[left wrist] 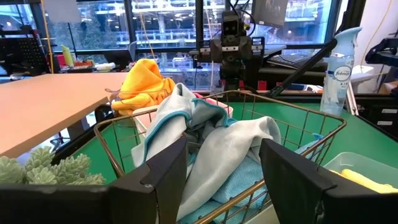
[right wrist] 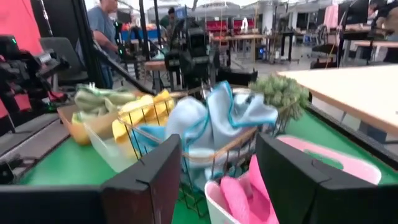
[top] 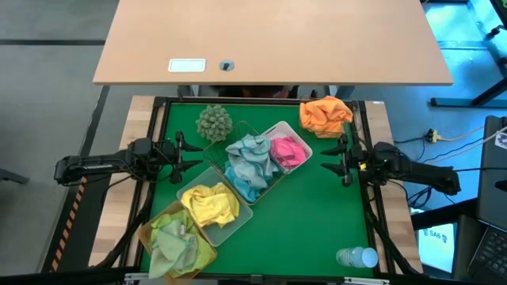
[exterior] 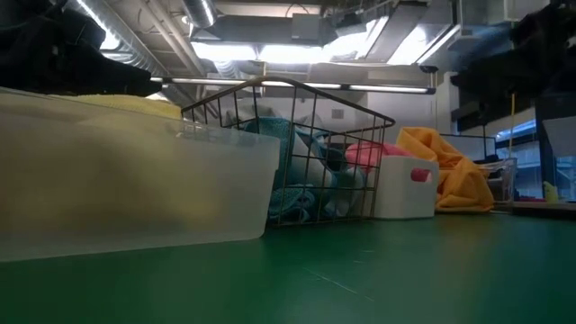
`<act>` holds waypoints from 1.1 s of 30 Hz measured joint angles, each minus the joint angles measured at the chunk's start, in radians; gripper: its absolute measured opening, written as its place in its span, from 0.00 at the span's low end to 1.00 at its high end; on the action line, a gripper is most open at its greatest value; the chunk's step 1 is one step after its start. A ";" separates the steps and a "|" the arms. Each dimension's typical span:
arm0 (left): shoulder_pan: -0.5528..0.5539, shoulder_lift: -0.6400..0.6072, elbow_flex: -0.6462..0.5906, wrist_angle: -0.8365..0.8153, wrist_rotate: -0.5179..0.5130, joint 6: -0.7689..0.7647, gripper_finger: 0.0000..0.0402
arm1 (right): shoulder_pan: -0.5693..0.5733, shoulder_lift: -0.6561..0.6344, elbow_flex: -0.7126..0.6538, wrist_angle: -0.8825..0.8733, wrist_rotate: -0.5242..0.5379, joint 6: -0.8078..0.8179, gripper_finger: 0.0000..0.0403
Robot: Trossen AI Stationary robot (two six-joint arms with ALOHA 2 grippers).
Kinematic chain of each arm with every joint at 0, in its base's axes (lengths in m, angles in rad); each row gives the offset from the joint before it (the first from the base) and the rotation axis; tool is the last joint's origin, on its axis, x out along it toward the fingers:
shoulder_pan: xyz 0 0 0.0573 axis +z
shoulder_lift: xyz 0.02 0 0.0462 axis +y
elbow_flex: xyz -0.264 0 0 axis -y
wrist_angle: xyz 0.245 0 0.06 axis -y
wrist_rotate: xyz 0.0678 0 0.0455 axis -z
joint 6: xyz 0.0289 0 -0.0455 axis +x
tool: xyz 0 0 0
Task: Sort microfiber towel by color & place in baskets
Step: Return to Home Position
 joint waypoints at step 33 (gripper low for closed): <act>0.000 0.000 0.000 0.000 0.000 0.000 0.48 | 0.000 0.038 -0.072 0.080 0.026 0.052 0.51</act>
